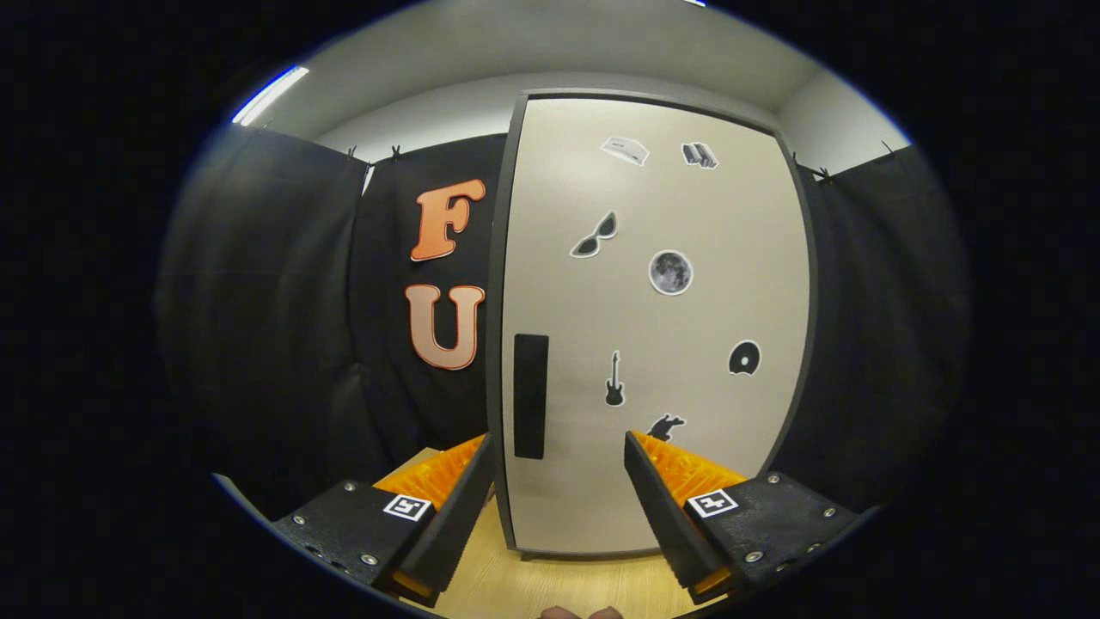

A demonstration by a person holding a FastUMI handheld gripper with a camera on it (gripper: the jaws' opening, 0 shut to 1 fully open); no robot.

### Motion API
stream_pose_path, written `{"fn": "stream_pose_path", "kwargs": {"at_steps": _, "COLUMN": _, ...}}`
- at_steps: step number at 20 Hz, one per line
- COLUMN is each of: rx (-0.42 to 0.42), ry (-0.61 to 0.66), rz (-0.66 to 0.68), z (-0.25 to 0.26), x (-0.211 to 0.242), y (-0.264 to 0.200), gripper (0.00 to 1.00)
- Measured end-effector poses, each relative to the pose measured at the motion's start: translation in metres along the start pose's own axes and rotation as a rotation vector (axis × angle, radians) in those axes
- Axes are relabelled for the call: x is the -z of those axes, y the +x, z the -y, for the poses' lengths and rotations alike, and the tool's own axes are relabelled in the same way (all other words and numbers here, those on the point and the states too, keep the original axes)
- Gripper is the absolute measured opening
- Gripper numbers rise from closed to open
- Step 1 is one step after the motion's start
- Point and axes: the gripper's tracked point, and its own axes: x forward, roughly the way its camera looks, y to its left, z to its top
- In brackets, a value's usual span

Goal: Open the shoe cabinet door, grab the shoes and put them into the shoe cabinet, then close the shoe cabinet door.

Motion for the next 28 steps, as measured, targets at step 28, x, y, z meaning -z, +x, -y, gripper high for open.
{"fn": "stream_pose_path", "kwargs": {"at_steps": 28, "rx": 0.093, "ry": 0.081, "rz": 0.078, "z": 0.204, "x": 0.017, "y": -0.293, "gripper": 0.93}}
